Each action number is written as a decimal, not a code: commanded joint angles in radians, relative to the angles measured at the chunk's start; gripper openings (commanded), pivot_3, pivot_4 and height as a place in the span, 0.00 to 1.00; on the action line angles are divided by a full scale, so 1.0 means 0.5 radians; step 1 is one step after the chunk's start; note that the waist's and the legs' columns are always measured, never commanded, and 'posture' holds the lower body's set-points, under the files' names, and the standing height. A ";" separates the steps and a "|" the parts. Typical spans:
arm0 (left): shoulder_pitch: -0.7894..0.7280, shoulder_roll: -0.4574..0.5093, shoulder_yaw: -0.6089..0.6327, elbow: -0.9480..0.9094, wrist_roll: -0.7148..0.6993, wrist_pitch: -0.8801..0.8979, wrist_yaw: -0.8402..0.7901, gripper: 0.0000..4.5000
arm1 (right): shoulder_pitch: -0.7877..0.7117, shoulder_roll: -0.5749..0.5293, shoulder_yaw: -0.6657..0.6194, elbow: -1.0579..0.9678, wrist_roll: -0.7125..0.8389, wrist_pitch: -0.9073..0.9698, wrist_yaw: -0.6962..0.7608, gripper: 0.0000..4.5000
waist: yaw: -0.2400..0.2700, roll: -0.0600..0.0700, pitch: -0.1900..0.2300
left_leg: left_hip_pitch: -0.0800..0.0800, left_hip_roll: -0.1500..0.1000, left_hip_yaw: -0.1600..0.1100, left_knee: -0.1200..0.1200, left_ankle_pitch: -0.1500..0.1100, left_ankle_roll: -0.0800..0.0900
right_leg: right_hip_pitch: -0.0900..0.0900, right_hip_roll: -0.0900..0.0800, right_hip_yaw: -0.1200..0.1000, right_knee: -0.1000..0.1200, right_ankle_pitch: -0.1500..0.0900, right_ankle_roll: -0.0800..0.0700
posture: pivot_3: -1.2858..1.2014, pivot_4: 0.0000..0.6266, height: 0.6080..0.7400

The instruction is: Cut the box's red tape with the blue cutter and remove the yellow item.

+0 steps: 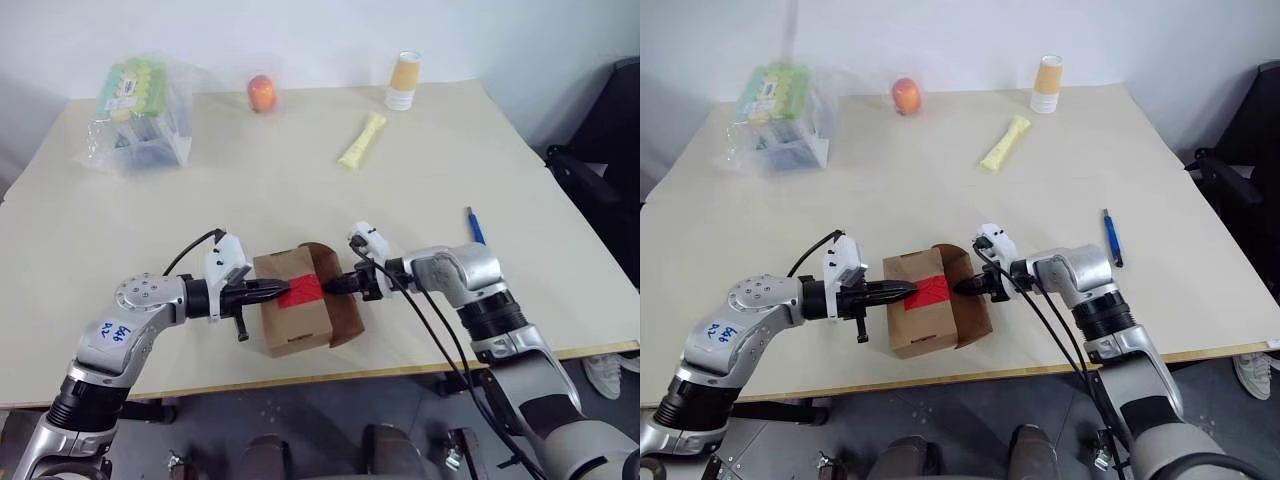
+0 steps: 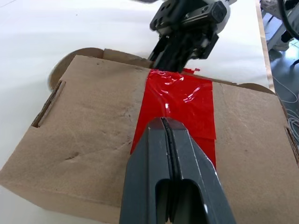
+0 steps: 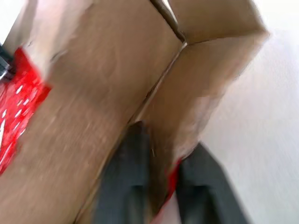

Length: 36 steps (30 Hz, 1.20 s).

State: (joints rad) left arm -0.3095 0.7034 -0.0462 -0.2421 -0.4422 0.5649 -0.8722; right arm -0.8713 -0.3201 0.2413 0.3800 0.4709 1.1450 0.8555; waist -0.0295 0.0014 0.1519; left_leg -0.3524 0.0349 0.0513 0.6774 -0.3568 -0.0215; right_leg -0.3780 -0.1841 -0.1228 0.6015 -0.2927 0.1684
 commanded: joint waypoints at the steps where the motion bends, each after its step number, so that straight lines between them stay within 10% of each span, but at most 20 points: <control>1: 0.075 0.033 -0.027 0.070 0.094 0.033 0.031 0.00 | -0.045 0.018 0.032 0.084 0.007 0.094 0.074 0.11 | -0.001 0.002 0.001 | 0.000 0.000 0.000 0.000 0.000 0.000 | 0.000 0.000 0.000 0.000 0.000 0.000 | 0.52 0.24 1.00; 15: 0.016 -0.188 0.002 0.306 0.140 -0.405 0.074 0.00 | -0.191 -0.404 -0.368 -0.308 0.297 0.640 0.130 0.01 | 0.060 0.020 0.018 | -0.013 -0.002 0.000 0.005 -0.001 0.000 | -0.001 0.000 -0.004 -0.017 0.000 0.000 | 0.52 0.24 1.00; 26: -0.163 -0.664 -0.148 0.629 0.308 -0.745 0.142 0.00 | -0.674 -0.701 -0.072 -0.249 0.240 0.626 0.270 0.01 | 0.047 0.015 0.022 | -0.039 -0.002 0.001 0.006 -0.002 0.002 | -0.029 0.000 -0.008 -0.012 0.001 0.002 | 0.52 0.24 1.00; 36: -0.068 -0.647 -0.087 0.590 0.332 -0.772 0.156 0.00 | -0.629 -0.671 0.066 -0.206 0.122 0.498 0.219 0.01 | 0.046 0.014 0.023 | -0.039 -0.002 0.001 0.004 -0.002 0.002 | -0.028 -0.001 -0.010 -0.013 0.002 0.003 | 0.52 0.24 1.00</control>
State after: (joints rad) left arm -0.3562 0.3664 -0.1154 0.0878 -0.2696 0.1834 -0.7883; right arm -1.1967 -0.6609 0.2685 0.2796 0.5474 1.4078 0.9771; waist -0.0067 0.0085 0.1632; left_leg -0.3718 0.0338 0.0519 0.6795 -0.3577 -0.0208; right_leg -0.3921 -0.1847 -0.1280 0.5952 -0.2918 0.1700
